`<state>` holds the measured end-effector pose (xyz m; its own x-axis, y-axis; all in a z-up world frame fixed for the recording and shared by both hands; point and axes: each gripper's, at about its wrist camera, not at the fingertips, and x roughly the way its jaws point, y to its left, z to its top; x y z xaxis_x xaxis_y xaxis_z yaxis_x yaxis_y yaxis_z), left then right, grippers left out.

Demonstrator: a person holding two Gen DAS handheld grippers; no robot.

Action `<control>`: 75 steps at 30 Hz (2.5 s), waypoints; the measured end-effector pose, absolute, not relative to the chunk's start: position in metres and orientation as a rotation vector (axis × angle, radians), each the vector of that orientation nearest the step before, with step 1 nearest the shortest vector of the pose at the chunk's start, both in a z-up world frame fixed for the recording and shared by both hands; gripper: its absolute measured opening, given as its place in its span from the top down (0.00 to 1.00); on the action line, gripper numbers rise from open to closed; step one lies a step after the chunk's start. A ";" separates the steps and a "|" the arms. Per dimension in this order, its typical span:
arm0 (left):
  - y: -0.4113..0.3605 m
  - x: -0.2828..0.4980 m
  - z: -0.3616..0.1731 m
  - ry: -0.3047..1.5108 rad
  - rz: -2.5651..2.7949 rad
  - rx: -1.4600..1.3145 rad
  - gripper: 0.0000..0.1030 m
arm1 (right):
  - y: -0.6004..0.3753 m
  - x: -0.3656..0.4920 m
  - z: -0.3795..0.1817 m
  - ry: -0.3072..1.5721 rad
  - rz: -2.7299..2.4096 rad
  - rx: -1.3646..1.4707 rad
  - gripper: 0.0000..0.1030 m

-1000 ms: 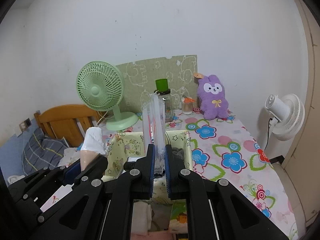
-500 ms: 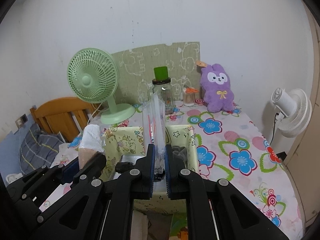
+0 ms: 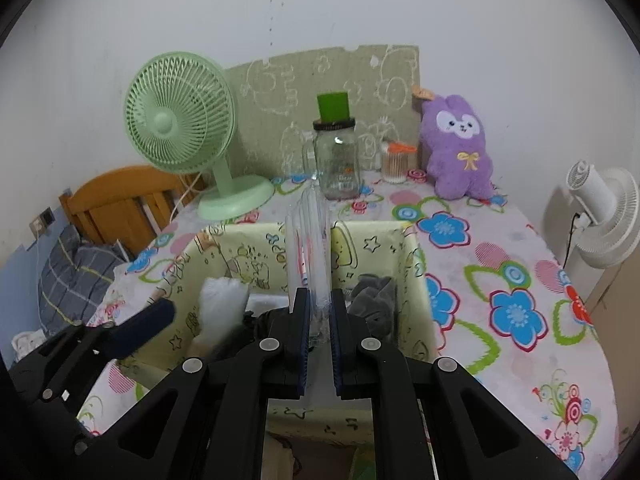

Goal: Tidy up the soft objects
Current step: 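Lower the white roll with the left tool while the right tool lowers the pen bag, opening both, then withdraw both open tools from the basket toward the items on the table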

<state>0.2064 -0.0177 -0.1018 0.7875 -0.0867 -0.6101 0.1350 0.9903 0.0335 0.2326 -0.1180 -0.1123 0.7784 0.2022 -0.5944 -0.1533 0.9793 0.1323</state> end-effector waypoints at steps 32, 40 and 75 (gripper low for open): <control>-0.012 0.213 -0.103 0.709 -0.127 0.024 0.14 | -0.116 0.244 -0.111 0.713 0.222 0.078 0.09; -0.016 0.203 -0.093 0.694 -0.120 0.040 0.13 | -0.120 0.234 -0.101 0.710 0.183 0.088 0.08; -0.023 0.137 -0.042 0.588 -0.139 0.039 0.08 | -0.133 0.155 -0.039 0.595 0.099 0.082 0.00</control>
